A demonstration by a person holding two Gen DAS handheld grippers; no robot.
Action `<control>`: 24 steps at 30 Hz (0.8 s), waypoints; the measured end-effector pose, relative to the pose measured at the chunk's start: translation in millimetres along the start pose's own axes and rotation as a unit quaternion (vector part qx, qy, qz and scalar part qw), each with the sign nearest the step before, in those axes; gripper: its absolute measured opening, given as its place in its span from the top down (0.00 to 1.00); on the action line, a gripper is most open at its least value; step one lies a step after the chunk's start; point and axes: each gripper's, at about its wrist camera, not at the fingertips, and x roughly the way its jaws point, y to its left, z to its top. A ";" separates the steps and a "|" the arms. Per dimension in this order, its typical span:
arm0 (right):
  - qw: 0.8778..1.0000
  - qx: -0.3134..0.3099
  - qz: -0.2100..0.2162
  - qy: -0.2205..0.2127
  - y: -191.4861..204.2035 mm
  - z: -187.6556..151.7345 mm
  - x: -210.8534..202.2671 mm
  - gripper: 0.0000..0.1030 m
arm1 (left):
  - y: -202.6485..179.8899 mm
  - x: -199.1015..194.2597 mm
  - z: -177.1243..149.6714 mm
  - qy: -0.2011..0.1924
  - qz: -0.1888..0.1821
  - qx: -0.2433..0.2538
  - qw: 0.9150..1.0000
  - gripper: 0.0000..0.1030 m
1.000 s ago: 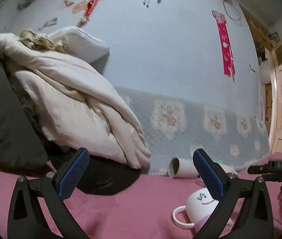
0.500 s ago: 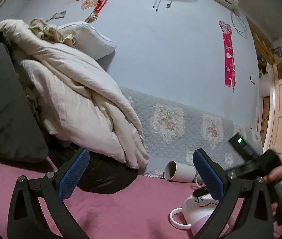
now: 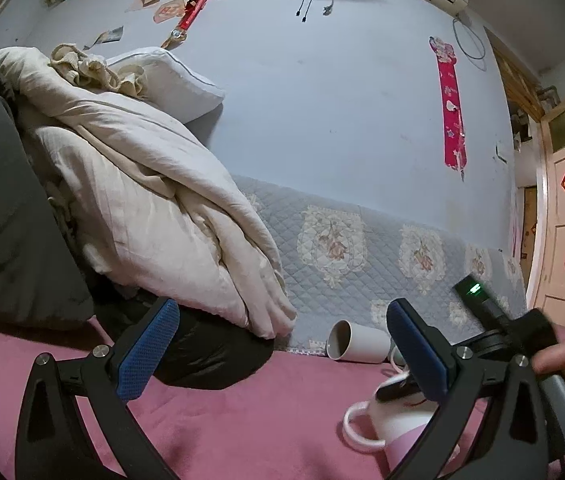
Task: Flip cup upright
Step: 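Lower the right gripper onto the upright face mug and grasp its rim, then carry the face mug beside the drip mug and release the right gripper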
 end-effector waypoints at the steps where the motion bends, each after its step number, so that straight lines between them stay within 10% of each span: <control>1: 0.999 -0.022 -0.003 -0.029 4.9 -1.3 -11.4 0.20 | 1.0 -0.4 0.3 -0.001 0.000 -0.002 1.000 0.00; 10: 0.964 -0.163 -0.100 -0.185 40.8 -24.2 -59.2 0.21 | -2.9 -1.2 0.0 -0.003 0.002 0.006 1.000 0.00; 24: 0.963 -0.160 -0.094 -0.197 29.1 -39.6 -64.2 0.21 | -4.9 -1.4 -0.8 -0.003 0.006 0.011 1.000 0.00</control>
